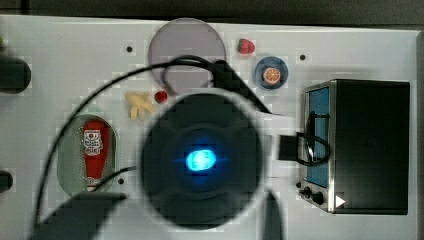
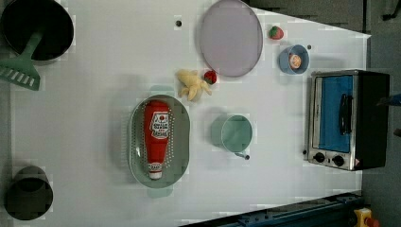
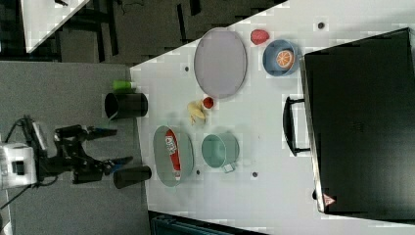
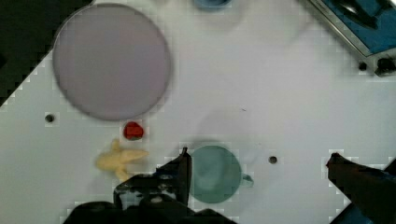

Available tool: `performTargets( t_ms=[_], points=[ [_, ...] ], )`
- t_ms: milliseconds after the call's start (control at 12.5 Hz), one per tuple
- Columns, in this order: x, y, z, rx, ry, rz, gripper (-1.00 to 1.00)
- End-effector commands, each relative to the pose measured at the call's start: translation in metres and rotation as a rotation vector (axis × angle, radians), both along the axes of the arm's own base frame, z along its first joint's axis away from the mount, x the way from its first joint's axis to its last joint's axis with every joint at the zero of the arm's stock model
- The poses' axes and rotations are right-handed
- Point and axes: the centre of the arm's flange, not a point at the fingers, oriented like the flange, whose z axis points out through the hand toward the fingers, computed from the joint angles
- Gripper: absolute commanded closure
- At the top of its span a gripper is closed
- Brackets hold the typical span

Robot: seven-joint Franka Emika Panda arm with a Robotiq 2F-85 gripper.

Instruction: Pick ketchup from strainer and place it on the table

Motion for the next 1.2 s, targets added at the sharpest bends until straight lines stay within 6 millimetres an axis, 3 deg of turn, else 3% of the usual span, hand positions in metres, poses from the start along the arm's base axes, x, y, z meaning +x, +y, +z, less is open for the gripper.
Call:
performTargets(
  t_ms=[80,400,720,960,1200],
  points=[
    [0.003,0.092,-0.056,-0.005,0.118,0.126,-1.0],
    [-0.01,0.183,-0.08,-0.02,0.121,0.299,-1.0],
    [-0.028,0.251,-0.113,-0.006,0.119,0.432,-1.0],
    [-0.05,0.292,-0.159,0.009,0.126,0.525,-1.0],
    [-0.071,0.319,-0.213,0.049,0.095,0.599,-1.0]
  ],
)
